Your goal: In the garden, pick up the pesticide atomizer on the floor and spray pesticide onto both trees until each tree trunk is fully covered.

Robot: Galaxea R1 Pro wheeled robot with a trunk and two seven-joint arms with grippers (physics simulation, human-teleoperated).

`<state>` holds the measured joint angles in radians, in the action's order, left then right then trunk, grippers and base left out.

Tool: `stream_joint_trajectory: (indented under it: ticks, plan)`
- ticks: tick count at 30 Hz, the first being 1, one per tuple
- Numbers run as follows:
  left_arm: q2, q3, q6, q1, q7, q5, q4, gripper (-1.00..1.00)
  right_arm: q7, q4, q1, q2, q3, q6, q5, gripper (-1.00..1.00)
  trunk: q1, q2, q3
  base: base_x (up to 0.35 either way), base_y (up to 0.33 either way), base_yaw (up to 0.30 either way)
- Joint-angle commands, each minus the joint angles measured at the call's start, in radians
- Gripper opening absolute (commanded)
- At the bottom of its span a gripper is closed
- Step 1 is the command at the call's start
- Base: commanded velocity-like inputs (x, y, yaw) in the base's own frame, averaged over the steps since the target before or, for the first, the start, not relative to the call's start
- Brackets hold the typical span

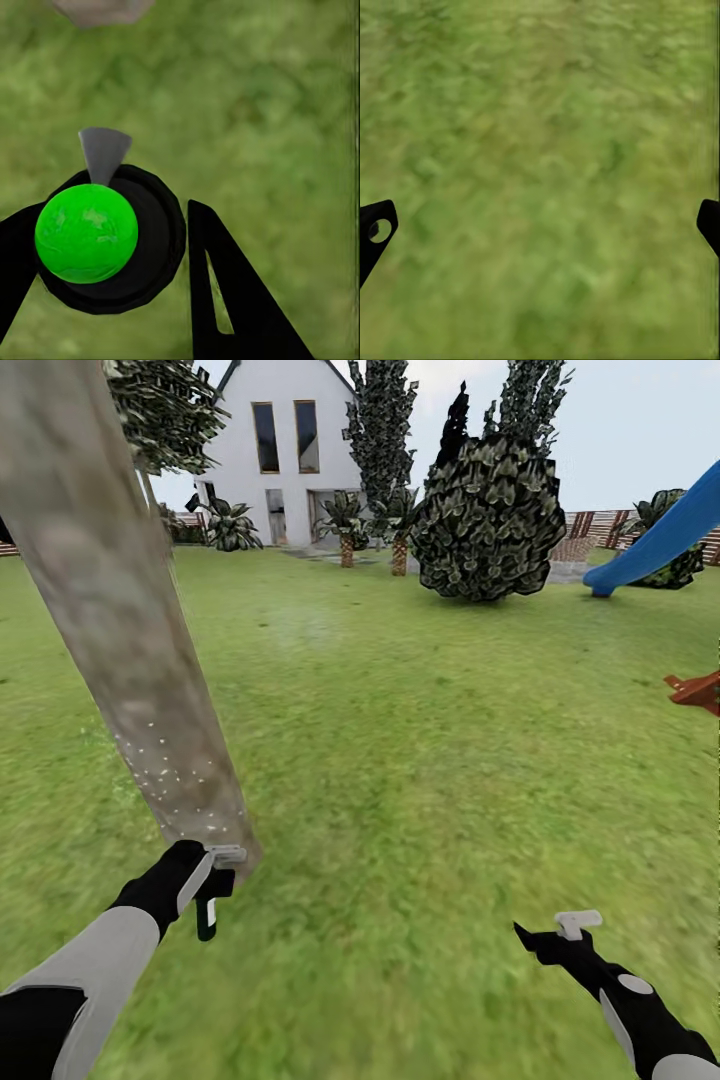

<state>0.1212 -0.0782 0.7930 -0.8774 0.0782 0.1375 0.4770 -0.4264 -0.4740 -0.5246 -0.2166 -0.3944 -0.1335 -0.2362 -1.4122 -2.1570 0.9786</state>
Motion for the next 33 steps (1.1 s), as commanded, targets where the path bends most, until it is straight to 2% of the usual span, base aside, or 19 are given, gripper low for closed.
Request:
stream_joint_trajectory:
  ticks: [1,13,24,33]
  plan:
    - [0.000,0.000,0.000,0.000,0.000,-0.001,0.000,-1.00,0.000,0.000,0.000,0.000,0.000,0.000,0.000,1.00,0.000,0.000,0.000,0.013,-0.317,0.014]
    - [0.001,0.000,0.000,0.000,0.000,0.000,0.000,-1.00,0.000,0.000,0.000,0.000,0.000,0.000,0.000,1.00,0.000,0.000,0.000,0.005,-0.322,0.238]
    - [0.002,0.000,0.000,0.000,0.000,0.001,0.001,-1.00,0.000,0.000,0.000,0.000,0.000,0.000,0.000,1.00,0.000,0.000,0.000,0.138,-0.314,0.046]
    - [0.003,0.001,0.000,0.000,0.000,0.001,0.000,-1.00,0.000,0.000,0.000,0.000,0.000,0.000,0.000,1.00,0.000,0.000,0.000,0.170,-0.299,0.246]
